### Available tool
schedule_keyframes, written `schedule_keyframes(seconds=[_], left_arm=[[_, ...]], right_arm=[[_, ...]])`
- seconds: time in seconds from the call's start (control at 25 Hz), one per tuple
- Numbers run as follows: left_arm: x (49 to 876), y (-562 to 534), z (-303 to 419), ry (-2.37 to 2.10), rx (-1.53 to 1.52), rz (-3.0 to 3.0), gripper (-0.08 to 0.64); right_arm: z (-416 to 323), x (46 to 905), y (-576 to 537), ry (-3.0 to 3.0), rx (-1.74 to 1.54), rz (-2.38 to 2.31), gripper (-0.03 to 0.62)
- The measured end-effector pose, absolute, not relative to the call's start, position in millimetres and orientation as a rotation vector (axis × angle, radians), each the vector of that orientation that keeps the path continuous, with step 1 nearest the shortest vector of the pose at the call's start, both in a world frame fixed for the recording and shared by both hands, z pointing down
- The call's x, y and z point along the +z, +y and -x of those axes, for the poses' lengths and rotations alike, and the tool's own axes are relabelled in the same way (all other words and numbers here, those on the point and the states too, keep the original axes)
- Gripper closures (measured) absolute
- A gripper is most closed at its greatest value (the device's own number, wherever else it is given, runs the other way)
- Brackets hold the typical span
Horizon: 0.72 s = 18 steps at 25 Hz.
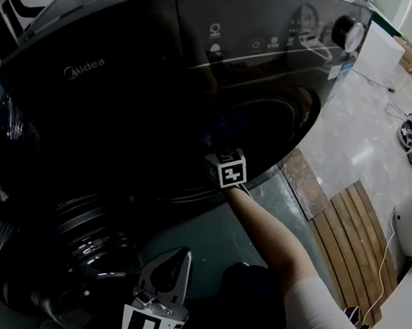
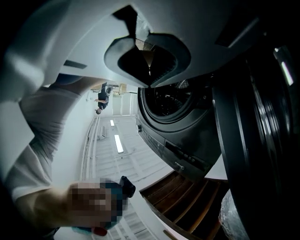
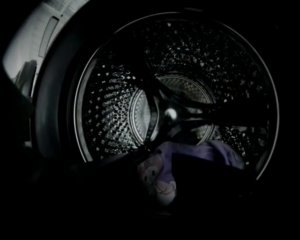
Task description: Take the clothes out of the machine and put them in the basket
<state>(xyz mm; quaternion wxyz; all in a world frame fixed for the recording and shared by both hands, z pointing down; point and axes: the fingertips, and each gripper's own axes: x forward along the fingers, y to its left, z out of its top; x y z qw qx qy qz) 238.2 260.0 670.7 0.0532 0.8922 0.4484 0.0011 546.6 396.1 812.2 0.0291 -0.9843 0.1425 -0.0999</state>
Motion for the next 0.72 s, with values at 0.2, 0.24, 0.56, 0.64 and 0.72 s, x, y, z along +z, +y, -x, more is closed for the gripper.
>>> schedule_keyframes(seconds=[0.2,0.24,0.56,0.64,0.72], left_arm=[[685.9,262.7,-232.9,1.361,0.026,-2.706,0.537],[688.6,263.3,-230.0,1.368,0.028,-2.712,0.537],[713.0,269.5,-209.9,1.412,0.055,-2.734,0.538],[715.1,269.3,-205.7,1.416,0.053,-2.739,0.537],[716.9,266.8,-203.3,1.416,0.059,-2.747,0.537]], right_arm=[[-552.7,814.8,392.0,0.473,-0.334,3.055,0.35],[-552.2,816.1,393.6,0.469,-0.337,3.037,0.353],[-544.6,815.9,401.0,0.452,-0.262,2.952,0.354],[-547.1,811.8,405.4,0.441,-0.241,2.948,0.354],[-551.6,807.0,414.5,0.414,-0.22,2.96,0.354]])
